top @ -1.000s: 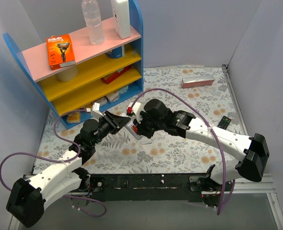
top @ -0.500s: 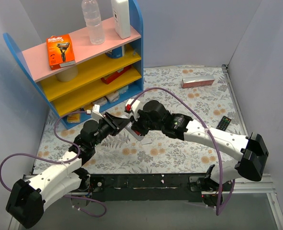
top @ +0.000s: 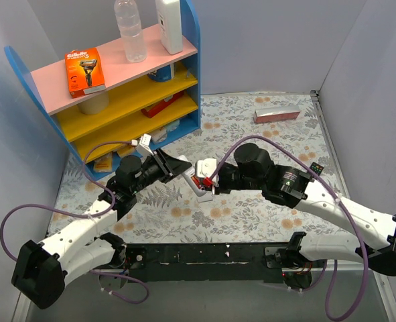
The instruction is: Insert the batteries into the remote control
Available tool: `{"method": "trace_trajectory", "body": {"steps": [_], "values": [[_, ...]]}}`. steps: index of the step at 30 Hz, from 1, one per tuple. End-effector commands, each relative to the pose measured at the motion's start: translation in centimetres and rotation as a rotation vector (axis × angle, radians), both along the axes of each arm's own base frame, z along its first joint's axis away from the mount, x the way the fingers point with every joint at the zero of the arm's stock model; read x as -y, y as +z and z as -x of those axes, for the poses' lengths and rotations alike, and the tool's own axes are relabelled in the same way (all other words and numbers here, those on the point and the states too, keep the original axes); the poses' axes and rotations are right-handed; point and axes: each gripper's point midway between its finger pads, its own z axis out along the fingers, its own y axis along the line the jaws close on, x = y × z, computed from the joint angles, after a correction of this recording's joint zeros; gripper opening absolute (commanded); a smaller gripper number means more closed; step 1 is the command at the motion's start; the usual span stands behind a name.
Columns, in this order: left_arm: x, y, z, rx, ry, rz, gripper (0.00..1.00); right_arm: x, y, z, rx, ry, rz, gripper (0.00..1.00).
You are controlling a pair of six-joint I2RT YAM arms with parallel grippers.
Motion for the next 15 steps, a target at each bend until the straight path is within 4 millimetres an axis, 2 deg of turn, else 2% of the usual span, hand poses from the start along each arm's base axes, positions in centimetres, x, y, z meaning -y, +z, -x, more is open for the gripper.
{"method": "trace_trajectory", "body": {"steps": [1,15], "values": [[1.2,2.3,0.9,0.053,-0.110,-0.007,0.00,0.3,-2.0,1.4,0.051,0.132,0.072,0.33],[1.7,3.1,1.1,0.033,-0.150,0.000,0.00,0.7,-4.1,1.5,0.065,0.173,0.152,0.27]]}}
